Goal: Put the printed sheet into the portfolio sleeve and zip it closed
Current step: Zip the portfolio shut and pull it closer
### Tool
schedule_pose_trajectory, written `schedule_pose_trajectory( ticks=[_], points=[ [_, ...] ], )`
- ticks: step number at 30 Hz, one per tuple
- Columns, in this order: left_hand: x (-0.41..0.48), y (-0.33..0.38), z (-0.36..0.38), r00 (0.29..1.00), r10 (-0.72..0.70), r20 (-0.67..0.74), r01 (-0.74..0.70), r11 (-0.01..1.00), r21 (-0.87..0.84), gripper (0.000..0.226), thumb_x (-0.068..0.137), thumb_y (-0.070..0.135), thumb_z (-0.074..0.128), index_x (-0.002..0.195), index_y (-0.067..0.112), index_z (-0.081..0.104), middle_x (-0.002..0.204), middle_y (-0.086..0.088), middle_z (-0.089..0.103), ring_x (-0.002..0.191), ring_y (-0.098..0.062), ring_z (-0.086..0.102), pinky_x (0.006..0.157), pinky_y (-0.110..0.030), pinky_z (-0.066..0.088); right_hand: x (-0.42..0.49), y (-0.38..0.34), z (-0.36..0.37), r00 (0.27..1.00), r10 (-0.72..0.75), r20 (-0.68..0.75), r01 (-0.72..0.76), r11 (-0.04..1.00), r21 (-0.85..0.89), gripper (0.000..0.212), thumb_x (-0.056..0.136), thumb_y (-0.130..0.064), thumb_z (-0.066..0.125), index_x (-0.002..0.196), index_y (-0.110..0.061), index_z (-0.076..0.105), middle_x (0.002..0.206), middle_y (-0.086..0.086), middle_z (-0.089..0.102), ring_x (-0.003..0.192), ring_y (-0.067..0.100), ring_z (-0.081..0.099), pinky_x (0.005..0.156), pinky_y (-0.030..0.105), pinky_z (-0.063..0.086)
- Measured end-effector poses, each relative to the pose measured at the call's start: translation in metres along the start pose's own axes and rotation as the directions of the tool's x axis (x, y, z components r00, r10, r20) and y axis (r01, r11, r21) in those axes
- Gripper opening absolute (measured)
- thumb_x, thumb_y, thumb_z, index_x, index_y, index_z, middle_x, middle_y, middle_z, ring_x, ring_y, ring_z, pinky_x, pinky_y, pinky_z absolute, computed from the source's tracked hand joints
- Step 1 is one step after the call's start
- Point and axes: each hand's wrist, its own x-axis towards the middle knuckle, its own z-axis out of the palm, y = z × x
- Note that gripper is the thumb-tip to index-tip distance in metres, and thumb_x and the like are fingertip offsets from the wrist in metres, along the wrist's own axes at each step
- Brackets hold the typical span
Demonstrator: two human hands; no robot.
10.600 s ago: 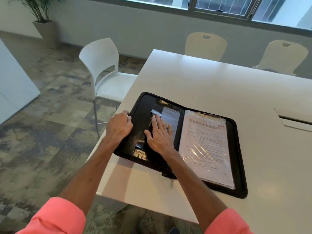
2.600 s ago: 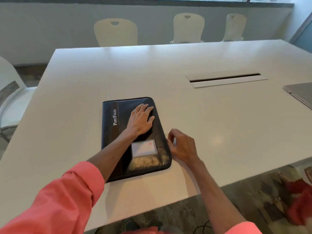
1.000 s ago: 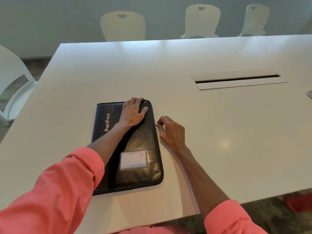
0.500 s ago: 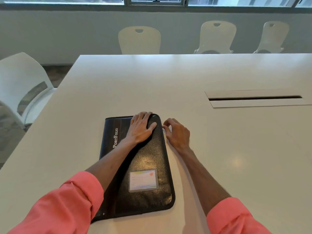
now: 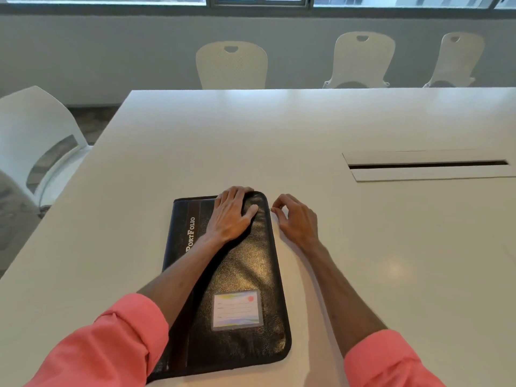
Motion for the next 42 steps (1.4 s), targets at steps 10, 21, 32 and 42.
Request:
schedule_pose_trajectory(
  ticks=[10, 21, 32, 42],
  points=[
    [-0.005, -0.007, -0.014, 0.992, 0.060, 0.114, -0.069, 0.995, 0.074, 0.064, 0.110, 0.053, 0.049, 0.165, 0.025, 0.037, 0.165, 0.000, 0.042, 0.156, -0.020, 0.034, 0.135, -0.051, 0.018, 0.027, 0.001, -0.006, 0.992, -0.061, 0.108, 0.064, 0.998, -0.022, 0.015, 0.109, -0.039, 0.064, 0.110, -0.026, 0.069, 0.114, -0.015, 0.071, 0.079, 0.008, 0.060, 0.077, 0.033, 0.052],
    [-0.061, -0.060, -0.028, 0.854, -0.485, -0.188, 0.518, 0.825, 0.227, 0.105, 0.103, 0.077, 0.032, 0.171, 0.000, 0.009, 0.176, -0.025, 0.022, 0.165, -0.036, 0.021, 0.136, -0.050, 0.018, 0.049, 0.003, -0.010, 0.966, -0.117, 0.230, 0.130, 0.991, -0.040, 0.016, 0.109, -0.036, 0.067, 0.112, -0.021, 0.074, 0.118, -0.010, 0.068, 0.081, 0.012, 0.062, 0.079, 0.034, 0.053],
    [-0.067, -0.061, -0.031, 0.887, -0.428, -0.175, 0.461, 0.848, 0.262, 0.106, 0.104, 0.077, 0.028, 0.172, -0.001, 0.004, 0.176, -0.026, 0.021, 0.165, -0.038, 0.023, 0.136, -0.048, 0.020, 0.089, -0.023, -0.003, 0.934, -0.150, 0.325, 0.131, 0.988, 0.081, 0.012, 0.103, -0.026, 0.076, 0.106, -0.014, 0.079, 0.114, -0.004, 0.075, 0.077, 0.015, 0.060, 0.088, 0.049, 0.060],
    [-0.070, -0.072, -0.031, 0.898, -0.421, -0.126, 0.439, 0.870, 0.223, 0.113, 0.101, 0.084, 0.024, 0.171, 0.003, -0.014, 0.181, -0.019, 0.001, 0.170, -0.029, 0.007, 0.137, -0.040, 0.007, 0.119, -0.071, 0.037, 0.865, -0.256, 0.432, 0.245, 0.966, 0.082, 0.013, 0.099, -0.036, 0.080, 0.101, -0.023, 0.081, 0.128, -0.010, 0.067, 0.086, 0.017, 0.068, 0.085, 0.042, 0.059]
  ],
)
